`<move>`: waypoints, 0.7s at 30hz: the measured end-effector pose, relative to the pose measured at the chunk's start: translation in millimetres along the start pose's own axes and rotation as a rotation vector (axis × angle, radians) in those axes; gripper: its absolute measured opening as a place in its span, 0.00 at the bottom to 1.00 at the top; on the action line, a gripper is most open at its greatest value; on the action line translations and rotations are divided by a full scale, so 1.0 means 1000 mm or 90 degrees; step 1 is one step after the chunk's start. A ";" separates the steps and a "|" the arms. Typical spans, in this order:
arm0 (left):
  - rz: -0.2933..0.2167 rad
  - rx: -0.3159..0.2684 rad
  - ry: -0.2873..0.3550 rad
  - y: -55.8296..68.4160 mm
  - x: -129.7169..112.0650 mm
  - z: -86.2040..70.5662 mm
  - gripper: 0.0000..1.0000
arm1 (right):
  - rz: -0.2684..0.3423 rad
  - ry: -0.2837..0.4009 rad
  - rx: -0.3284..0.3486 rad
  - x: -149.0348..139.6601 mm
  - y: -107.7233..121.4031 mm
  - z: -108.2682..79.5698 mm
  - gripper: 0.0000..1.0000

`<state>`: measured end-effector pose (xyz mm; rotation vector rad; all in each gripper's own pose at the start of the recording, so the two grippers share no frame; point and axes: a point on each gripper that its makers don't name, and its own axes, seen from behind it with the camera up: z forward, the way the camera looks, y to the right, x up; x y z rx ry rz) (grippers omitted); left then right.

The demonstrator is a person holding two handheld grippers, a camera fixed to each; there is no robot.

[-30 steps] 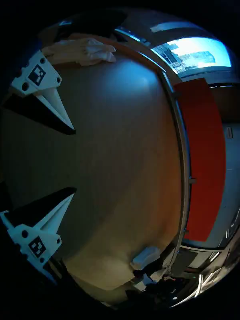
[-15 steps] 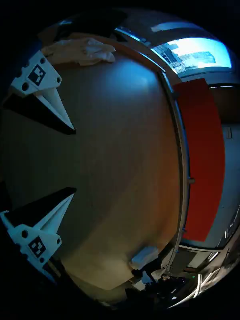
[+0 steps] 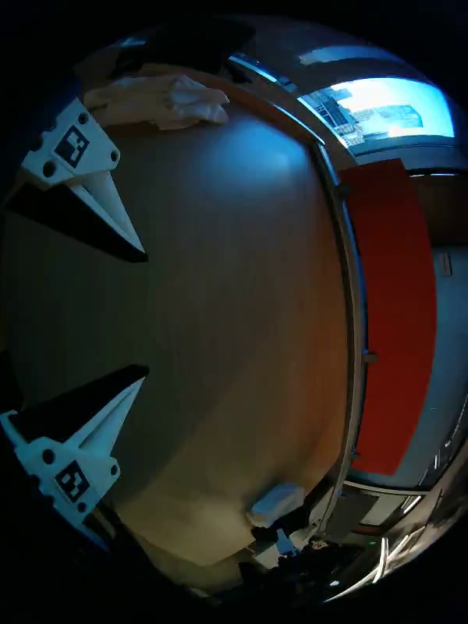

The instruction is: Fold towel

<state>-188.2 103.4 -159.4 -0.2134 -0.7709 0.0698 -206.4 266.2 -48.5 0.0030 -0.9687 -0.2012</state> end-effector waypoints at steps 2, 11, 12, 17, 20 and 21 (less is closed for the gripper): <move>-0.002 0.000 0.002 -0.001 0.001 0.000 0.98 | 0.011 0.005 0.004 0.001 -0.002 -0.001 0.93; -0.019 0.006 0.014 -0.007 0.008 -0.002 0.97 | 0.098 0.026 0.012 0.008 -0.009 -0.005 0.93; -0.021 0.006 0.015 -0.007 0.009 -0.002 0.97 | 0.108 0.029 0.012 0.009 -0.009 -0.006 0.93; -0.029 0.008 0.019 -0.009 0.013 -0.001 0.97 | 0.146 0.047 0.011 0.012 -0.011 -0.008 0.93; -0.031 0.010 0.021 -0.010 0.015 -0.001 0.97 | 0.147 0.064 0.004 0.017 -0.011 -0.011 0.92; -0.032 0.011 0.022 -0.010 0.016 -0.001 0.97 | 0.146 0.072 0.001 0.020 -0.012 -0.012 0.92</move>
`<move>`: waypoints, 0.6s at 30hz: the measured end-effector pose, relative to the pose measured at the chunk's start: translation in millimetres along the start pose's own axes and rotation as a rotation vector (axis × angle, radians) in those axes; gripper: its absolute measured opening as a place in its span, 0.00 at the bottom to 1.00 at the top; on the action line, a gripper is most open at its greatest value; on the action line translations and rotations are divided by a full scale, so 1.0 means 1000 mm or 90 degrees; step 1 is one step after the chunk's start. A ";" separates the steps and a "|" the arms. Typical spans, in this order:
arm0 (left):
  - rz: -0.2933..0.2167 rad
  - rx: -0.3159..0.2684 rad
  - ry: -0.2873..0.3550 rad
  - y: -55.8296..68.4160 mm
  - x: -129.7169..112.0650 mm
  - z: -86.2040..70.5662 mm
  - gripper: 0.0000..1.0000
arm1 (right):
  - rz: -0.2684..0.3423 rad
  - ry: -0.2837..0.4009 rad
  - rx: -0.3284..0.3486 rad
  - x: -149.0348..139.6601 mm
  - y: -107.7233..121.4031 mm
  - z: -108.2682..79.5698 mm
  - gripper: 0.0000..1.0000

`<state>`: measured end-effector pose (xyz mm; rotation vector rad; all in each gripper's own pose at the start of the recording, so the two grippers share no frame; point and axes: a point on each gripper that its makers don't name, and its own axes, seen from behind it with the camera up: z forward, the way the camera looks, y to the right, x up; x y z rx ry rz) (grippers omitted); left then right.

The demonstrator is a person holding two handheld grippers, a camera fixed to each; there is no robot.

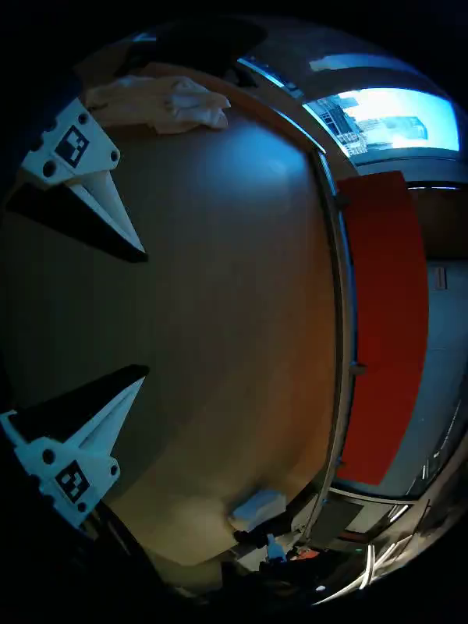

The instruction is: Fold towel

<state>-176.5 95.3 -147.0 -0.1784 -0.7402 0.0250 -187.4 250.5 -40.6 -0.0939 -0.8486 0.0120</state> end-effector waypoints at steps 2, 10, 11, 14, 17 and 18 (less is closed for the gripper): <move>-0.003 0.002 0.002 -0.001 0.002 0.000 0.97 | -0.002 0.020 -0.004 0.007 -0.002 -0.003 0.92; -0.025 0.009 0.021 -0.007 0.016 0.000 0.97 | -0.013 0.106 -0.026 0.035 -0.011 -0.020 0.93; -0.028 0.010 0.024 -0.008 0.018 0.000 0.98 | -0.013 0.117 -0.028 0.039 -0.013 -0.022 0.92; -0.038 0.009 0.034 -0.009 0.025 -0.001 0.97 | -0.006 0.156 -0.030 0.053 -0.018 -0.029 0.93; -0.044 0.009 0.041 -0.010 0.030 -0.001 0.97 | -0.001 0.195 -0.026 0.068 -0.023 -0.036 0.93; -0.044 0.009 0.044 -0.011 0.032 -0.001 0.97 | -0.001 0.210 -0.025 0.073 -0.024 -0.039 0.93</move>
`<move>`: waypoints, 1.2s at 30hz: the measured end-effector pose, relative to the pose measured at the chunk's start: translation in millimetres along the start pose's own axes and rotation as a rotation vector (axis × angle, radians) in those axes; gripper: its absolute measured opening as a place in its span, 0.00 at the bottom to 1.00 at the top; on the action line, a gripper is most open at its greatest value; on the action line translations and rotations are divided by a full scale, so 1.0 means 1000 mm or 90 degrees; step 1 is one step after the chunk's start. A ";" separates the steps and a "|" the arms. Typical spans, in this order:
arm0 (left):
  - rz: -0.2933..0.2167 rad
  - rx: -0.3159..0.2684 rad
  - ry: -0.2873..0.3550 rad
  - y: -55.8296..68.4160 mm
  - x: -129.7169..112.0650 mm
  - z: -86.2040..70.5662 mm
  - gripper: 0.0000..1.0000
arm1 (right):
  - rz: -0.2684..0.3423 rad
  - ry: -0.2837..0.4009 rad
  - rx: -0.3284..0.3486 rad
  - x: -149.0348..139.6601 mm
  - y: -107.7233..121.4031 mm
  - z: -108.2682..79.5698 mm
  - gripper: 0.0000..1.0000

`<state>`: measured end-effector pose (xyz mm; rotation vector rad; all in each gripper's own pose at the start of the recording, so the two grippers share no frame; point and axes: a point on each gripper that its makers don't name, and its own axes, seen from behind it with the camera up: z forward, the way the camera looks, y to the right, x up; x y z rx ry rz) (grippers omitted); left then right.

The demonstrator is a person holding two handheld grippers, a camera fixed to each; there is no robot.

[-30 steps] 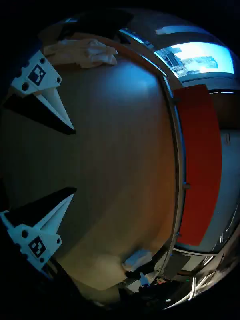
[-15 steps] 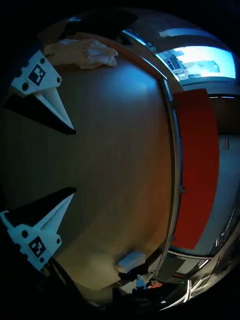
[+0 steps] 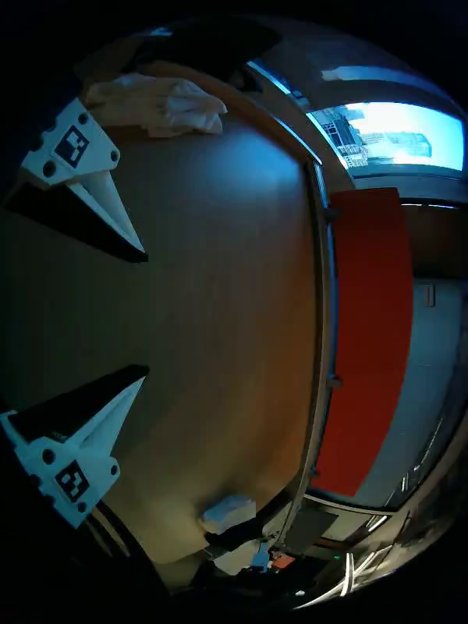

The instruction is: Fold towel

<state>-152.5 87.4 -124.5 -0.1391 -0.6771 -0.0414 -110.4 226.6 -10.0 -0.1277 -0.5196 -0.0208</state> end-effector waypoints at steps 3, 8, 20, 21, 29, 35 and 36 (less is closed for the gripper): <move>0.000 0.000 0.007 0.000 0.005 0.000 0.97 | 0.003 0.050 0.002 0.020 -0.005 -0.006 0.93; 0.001 0.001 0.019 0.000 0.013 0.000 0.97 | 0.010 0.136 -0.003 0.050 -0.011 -0.016 0.92; -0.006 0.004 0.064 -0.005 0.041 -0.001 0.97 | 0.006 0.186 0.000 0.070 -0.030 -0.024 0.92; -0.008 0.005 0.070 -0.006 0.045 -0.001 0.97 | 0.005 0.191 0.002 0.073 -0.032 -0.025 0.92; -0.023 0.020 0.145 -0.017 0.088 -0.003 0.97 | 0.008 0.229 0.025 0.095 -0.058 -0.038 0.93; -0.017 0.032 0.198 -0.028 0.120 -0.005 0.97 | 0.005 0.242 0.039 0.105 -0.081 -0.049 0.93; -0.016 0.034 0.207 -0.029 0.125 -0.005 0.97 | 0.003 0.244 0.041 0.106 -0.085 -0.050 0.93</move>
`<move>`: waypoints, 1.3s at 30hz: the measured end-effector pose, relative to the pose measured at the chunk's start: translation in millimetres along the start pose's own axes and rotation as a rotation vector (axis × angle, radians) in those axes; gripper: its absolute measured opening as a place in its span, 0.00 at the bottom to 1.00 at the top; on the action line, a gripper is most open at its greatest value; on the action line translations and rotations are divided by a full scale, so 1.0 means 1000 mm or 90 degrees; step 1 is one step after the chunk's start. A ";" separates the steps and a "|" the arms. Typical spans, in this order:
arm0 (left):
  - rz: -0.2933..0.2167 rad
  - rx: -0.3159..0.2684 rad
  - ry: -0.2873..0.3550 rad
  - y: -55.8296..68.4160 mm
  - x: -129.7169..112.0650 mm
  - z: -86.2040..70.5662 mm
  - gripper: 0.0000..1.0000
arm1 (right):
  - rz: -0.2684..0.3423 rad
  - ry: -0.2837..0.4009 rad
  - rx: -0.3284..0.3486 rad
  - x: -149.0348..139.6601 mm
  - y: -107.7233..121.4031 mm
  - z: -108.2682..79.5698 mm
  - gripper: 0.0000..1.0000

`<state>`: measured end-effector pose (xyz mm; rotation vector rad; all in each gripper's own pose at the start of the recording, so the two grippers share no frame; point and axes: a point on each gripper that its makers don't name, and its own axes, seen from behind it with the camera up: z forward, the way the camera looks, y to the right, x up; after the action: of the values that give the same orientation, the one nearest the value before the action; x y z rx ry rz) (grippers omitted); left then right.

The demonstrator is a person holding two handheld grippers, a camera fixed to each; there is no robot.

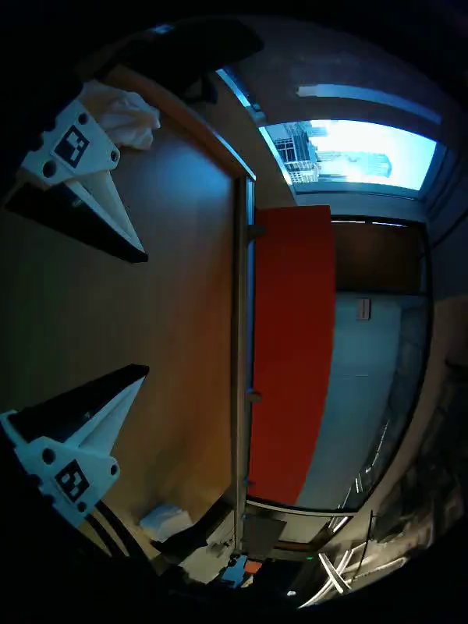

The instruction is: Fold towel

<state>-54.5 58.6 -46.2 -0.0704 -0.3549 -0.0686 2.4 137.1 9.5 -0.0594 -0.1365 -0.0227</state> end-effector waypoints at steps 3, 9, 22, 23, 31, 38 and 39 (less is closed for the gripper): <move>0.001 0.003 0.029 -0.004 0.016 0.005 0.97 | -0.004 0.006 0.005 0.006 -0.013 -0.001 0.93; -0.004 0.009 0.073 -0.011 0.043 0.013 0.97 | -0.003 0.015 0.019 0.017 -0.043 -0.002 0.93; 0.014 0.003 0.136 -0.015 0.082 0.017 0.97 | 0.025 0.051 0.055 0.040 -0.113 -0.003 0.93; 0.015 0.002 0.140 -0.015 0.084 0.016 0.97 | 0.027 0.053 0.058 0.042 -0.118 -0.003 0.93; 0.012 0.006 0.164 -0.020 0.095 0.012 0.97 | 0.030 0.062 0.066 0.047 -0.138 -0.001 0.93; 0.013 0.009 0.194 -0.023 0.105 0.008 0.97 | 0.030 0.059 0.067 0.048 -0.139 -0.001 0.93; 0.012 0.009 0.198 -0.024 0.106 0.007 0.97 | 0.030 0.059 0.066 0.049 -0.139 -0.002 0.93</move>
<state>40.6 29.9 -0.8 -0.0482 -0.0436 -0.0572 47.0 -2.7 22.6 0.0423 -0.0429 0.0279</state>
